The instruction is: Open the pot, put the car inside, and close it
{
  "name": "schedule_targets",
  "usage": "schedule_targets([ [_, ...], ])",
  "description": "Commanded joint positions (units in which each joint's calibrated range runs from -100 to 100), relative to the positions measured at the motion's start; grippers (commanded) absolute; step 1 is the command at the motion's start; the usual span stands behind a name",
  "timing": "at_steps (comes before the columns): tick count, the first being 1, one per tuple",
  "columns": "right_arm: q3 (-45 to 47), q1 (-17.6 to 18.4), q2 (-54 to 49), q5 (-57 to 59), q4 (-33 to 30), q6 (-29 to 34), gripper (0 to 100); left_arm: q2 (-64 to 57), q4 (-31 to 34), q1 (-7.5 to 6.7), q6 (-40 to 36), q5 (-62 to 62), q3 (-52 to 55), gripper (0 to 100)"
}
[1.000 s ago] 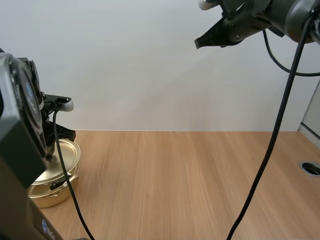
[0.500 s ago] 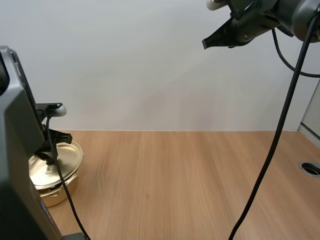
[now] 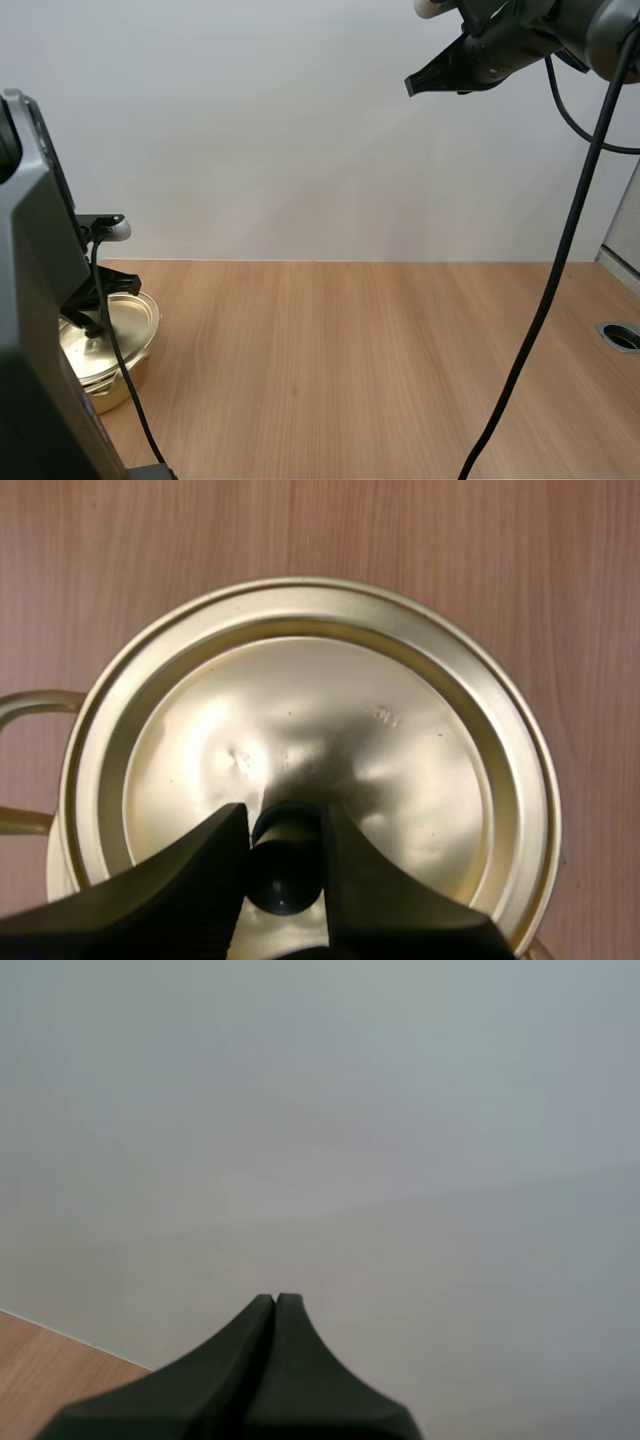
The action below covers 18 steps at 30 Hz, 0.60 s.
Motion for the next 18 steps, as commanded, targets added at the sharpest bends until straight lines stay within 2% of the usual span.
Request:
schedule_targets([
  [1, 0.0, 0.0, 0.0, 0.1, 0.0, 0.0, 0, -0.8, 0.2, 0.04, -0.1, 0.4, 0.1, 0],
  [11, 0.0, 0.0, 0.0, 0.1, 0.0, 0.0, 0, -4.3, 1.2, 0.04, -0.1, 5.0, 0.1, 0],
  [18, 0.0, 0.0, 0.0, 0.7, 0.0, 0.0, 0, -5.1, 7.0, 0.04, -2.0, 5.0, 0.1, 0],
])
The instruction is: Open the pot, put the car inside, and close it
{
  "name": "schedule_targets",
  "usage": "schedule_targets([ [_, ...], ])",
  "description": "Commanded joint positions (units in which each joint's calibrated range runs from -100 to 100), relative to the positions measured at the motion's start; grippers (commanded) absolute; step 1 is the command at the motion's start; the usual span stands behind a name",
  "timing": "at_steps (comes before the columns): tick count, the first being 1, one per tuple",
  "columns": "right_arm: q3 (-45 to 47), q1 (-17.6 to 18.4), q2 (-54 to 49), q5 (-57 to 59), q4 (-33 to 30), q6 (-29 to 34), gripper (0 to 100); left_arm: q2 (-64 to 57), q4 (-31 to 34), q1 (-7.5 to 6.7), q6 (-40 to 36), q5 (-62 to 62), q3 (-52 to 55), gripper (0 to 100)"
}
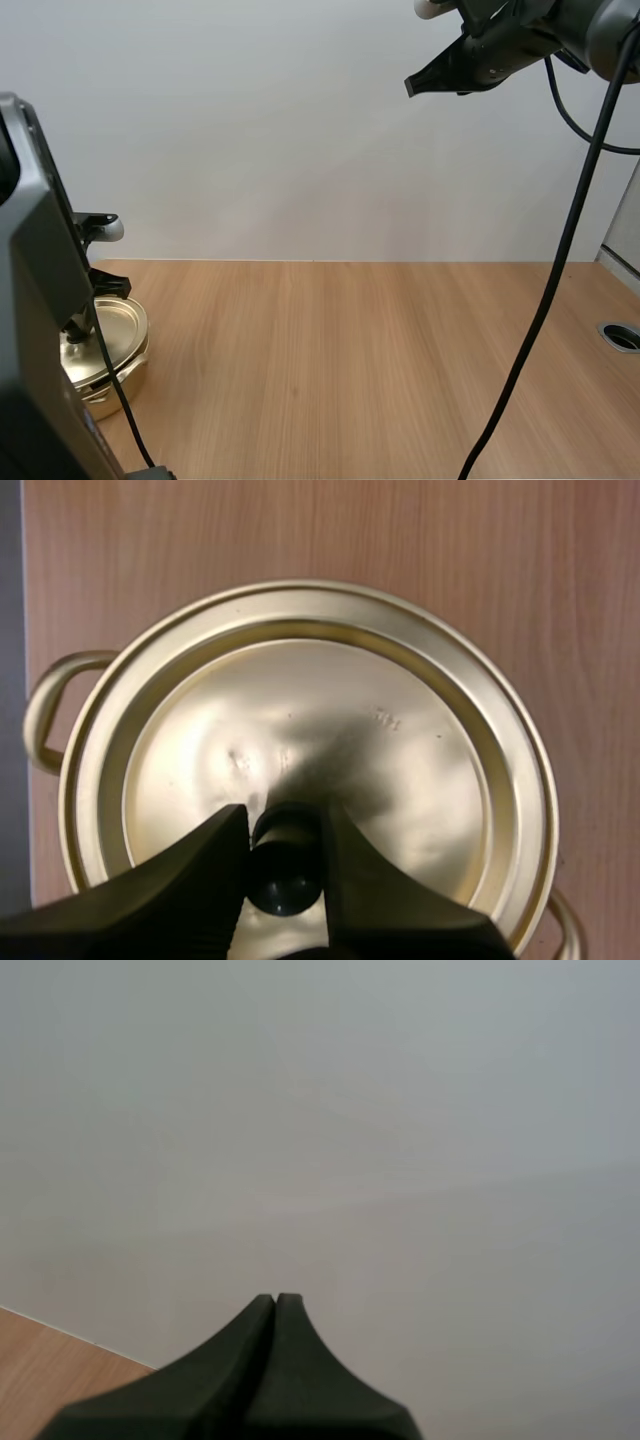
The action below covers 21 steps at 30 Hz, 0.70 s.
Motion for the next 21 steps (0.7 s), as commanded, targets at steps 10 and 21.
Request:
schedule_targets([
  [10, 0.0, 0.0, 0.0, 0.3, 0.0, 0.0, 0, -0.1, 0.2, 0.04, 0.0, -1.5, 0.0, 0],
  [21, 0.0, 0.0, 0.0, 0.9, 0.0, 0.0, 0, 0.5, 0.3, 0.04, 0.0, -1.0, 0.0, 0],
])
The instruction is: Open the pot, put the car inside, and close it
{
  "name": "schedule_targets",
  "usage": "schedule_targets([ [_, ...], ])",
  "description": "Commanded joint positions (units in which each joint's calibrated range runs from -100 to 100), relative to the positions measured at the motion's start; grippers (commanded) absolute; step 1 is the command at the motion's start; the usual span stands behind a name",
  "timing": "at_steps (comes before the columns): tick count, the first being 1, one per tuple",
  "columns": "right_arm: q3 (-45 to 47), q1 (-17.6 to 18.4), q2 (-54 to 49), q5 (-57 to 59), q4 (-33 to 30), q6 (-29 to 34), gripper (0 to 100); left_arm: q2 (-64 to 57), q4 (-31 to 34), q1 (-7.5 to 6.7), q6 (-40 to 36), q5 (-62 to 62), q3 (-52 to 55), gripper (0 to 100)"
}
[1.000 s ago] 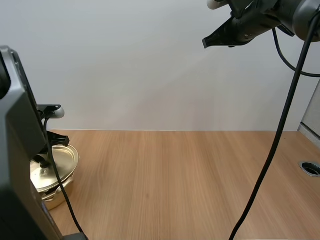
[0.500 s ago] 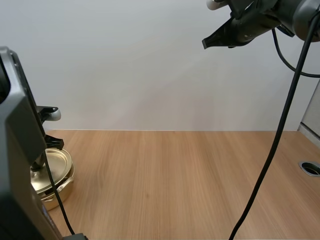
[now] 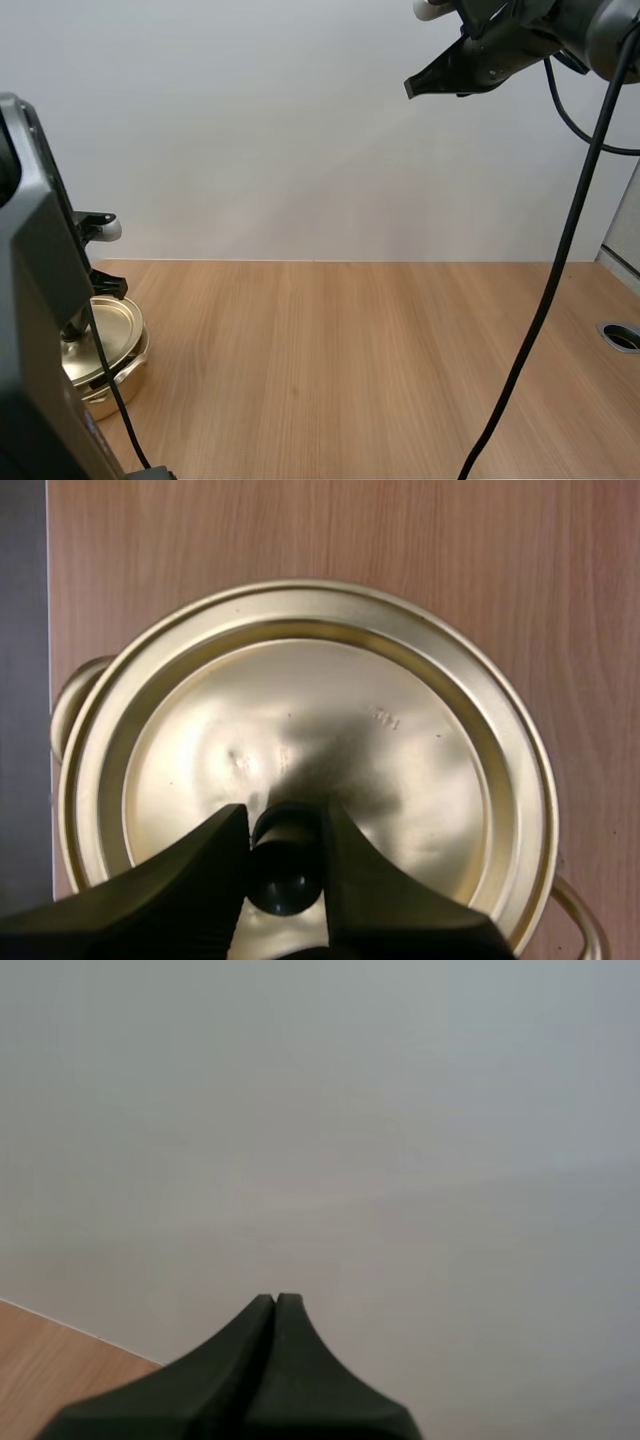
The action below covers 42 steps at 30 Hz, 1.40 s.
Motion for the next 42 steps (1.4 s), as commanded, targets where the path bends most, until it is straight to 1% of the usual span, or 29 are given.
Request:
schedule_targets([
  [1, 0.0, 0.0, 0.0, 0.1, 0.0, 0.0, 0, 0.7, 0.0, 0.04, -0.2, 0.2, 0.0, 0],
  [6, 0.0, 0.0, 0.0, 0.1, -0.3, 0.0, 0, 2.0, -0.7, 0.04, -0.2, -1.2, 1.5, 0],
  [10, 0.0, 0.0, 0.0, 0.1, -0.3, 0.0, 0, 2.4, -0.7, 0.04, -0.1, -6.7, 3.5, 0],
  [11, 0.0, 0.0, 0.0, 0.1, -0.3, 0.0, 0, 2.4, -0.7, 0.04, -0.1, -7.1, 3.7, 3],
  [13, 0.0, 0.0, 0.0, 0.1, -0.3, 0.0, 0, 2.4, -0.7, 0.04, -0.1, -7.6, 3.7, 13],
  [15, 0.0, 0.0, 0.0, 0.1, -0.3, 0.0, 0, 2.4, -0.7, 0.04, -0.1, -7.8, 3.7, 30],
  [16, 0.0, 0.0, 0.0, 0.1, -0.3, 0.0, 0, 2.4, -1.7, 0.04, -0.3, -8.0, 3.7, 58],
  [17, 0.0, 0.0, 0.0, 0.1, -0.3, 0.0, 0, 2.4, -2.3, 0.04, -0.3, -8.0, 3.7, 76],
  [18, 0.0, 0.0, 0.0, 0.1, -0.3, 0.0, 0, 2.4, -2.6, 0.04, -0.3, -7.8, 3.7, 90],
  [19, 0.0, 0.0, 0.0, 0.1, -0.4, -0.1, 0, 2.4, -2.7, -0.07, 0.1, -7.2, 3.7, 100],
  [23, 0.0, 0.0, 0.0, 0.5, -1.1, -0.9, 0, 2.2, -3.1, -0.58, 0.5, -7.4, 3.5, 100],
  [24, 0.0, 0.0, 0.0, 0.5, -1.4, -0.9, 0, 2.1, -3.6, -0.67, -0.4, -7.6, 3.1, 100],
  [28, 0.0, 0.0, 0.0, 0.5, -2.1, -0.9, 0, -0.9, -9.2, -0.66, 1.0, -13.0, 1.4, 100],
  [31, 0.0, 0.0, 0.0, 0.5, -2.1, -0.9, 0, -6.1, -18.2, -0.66, 4.1, -20.9, 0.4, 100],
  [34, 0.0, 0.0, 0.0, 0.7, -2.1, -0.9, 0, -14.1, -32.4, -0.66, 11.2, -24.7, 0.4, 100],
  [36, 0.7, 0.0, 0.0, 0.7, -2.1, -0.9, 0, -20.5, -43.3, -0.66, 17.7, -22.1, 0.4, 100],
  [38, 1.9, 0.0, -0.3, 0.7, -2.1, -1.0, 0, -27.5, -51.8, -0.66, 21.6, -18.2, 0.4, 100],
  [40, 3.7, 0.0, -0.8, 0.0, -1.4, -1.5, 0, -34.8, -57.2, -0.66, 23.1, -15.5, 0.4, 100],
  [42, 6.2, 0.0, -1.5, -1.7, 0.3, -3.8, 0, -41.3, -61.6, -0.66, 23.1, -13.9, 0.7, 100],
])
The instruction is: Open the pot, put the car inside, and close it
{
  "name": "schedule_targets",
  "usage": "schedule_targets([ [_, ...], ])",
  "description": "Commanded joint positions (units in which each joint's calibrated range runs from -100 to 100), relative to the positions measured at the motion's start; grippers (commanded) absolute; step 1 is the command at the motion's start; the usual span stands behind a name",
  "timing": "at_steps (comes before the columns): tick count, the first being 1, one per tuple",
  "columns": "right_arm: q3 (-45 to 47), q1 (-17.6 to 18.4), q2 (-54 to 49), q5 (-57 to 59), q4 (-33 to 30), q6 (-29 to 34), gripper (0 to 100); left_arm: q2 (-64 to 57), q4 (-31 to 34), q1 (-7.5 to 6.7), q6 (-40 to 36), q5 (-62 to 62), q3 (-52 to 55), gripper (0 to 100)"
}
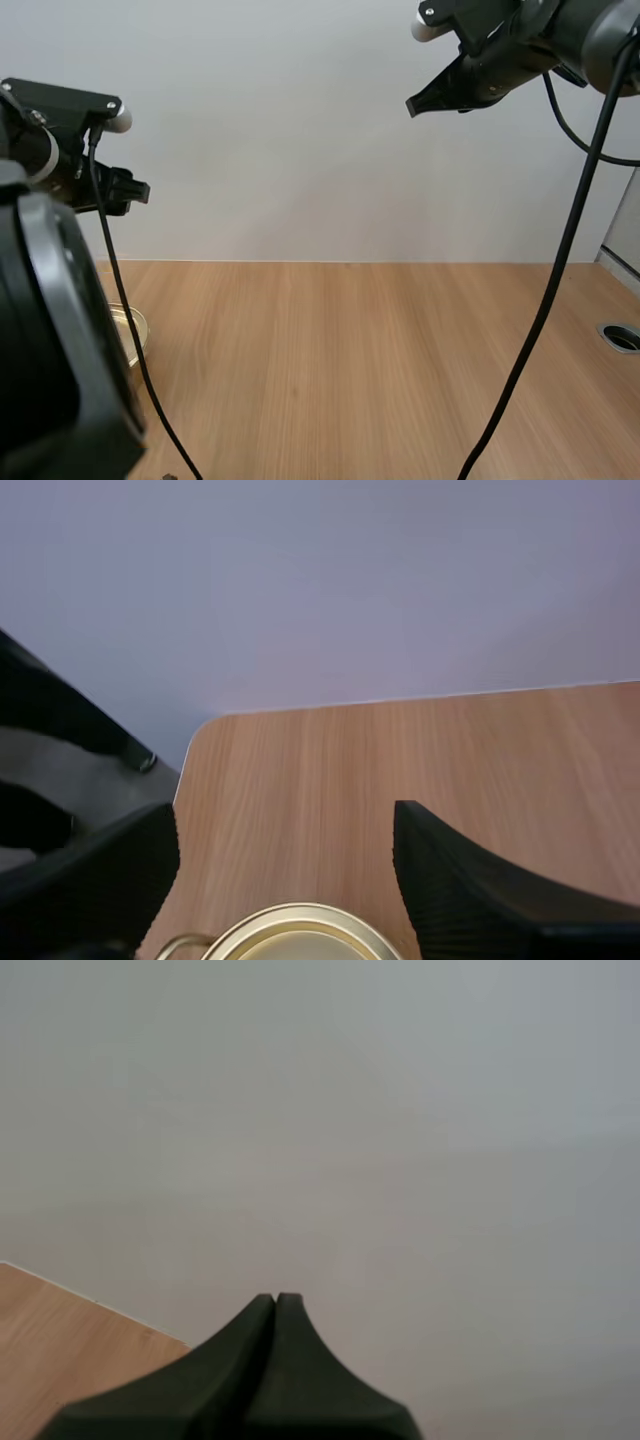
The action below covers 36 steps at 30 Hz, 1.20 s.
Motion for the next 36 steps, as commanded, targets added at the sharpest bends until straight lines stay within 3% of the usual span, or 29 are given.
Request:
schedule_targets([
  [1, 3.0, 0.0, -0.6, -2.4, 1.9, -2.8, 0, -20.1, -33.6, -0.01, 6.5, 6.0, 0.3, 100],
  [5, 8.2, 0.0, -2.5, -8.9, 4.9, -7.0, 0, -34.3, -34.2, -0.01, 2.0, 8.4, 0.5, 100],
  [10, 12.5, 0.0, -3.7, -13.9, 7.3, -7.4, 0, -48.4, -31.9, -0.01, -6.9, 8.7, 0.5, 100],
  [16, 21.8, 0.0, -11.4, -27.4, 10.6, -8.2, 0, -50.3, -28.0, -0.56, -7.2, 10.2, 0.5, 100],
  [20, 29.6, 0.0, -21.2, -33.8, 13.5, -8.2, 0, -48.0, -17.2, -3.76, -11.4, 6.0, 2.1, 100],
  [25, 39.1, 0.0, -36.0, -34.3, 16.8, -8.2, 0, -50.1, -0.3, -10.97, -21.7, -19.5, 14.1, 100],
  [28, 44.3, -1.2, -43.4, -34.3, 16.8, -8.2, 0, -53.1, 2.6, -13.98, -22.0, -23.7, 22.0, 100],
  [32, 51.6, -2.0, -51.8, -34.1, 16.5, -8.0, 0, -58.6, 2.6, -16.03, -18.4, -25.0, 30.6, 100],
  [36, 58.5, -1.3, -56.2, -34.1, 22.2, -7.9, 0, -65.4, 3.2, -16.44, -17.7, -24.6, 35.3, 100],
])
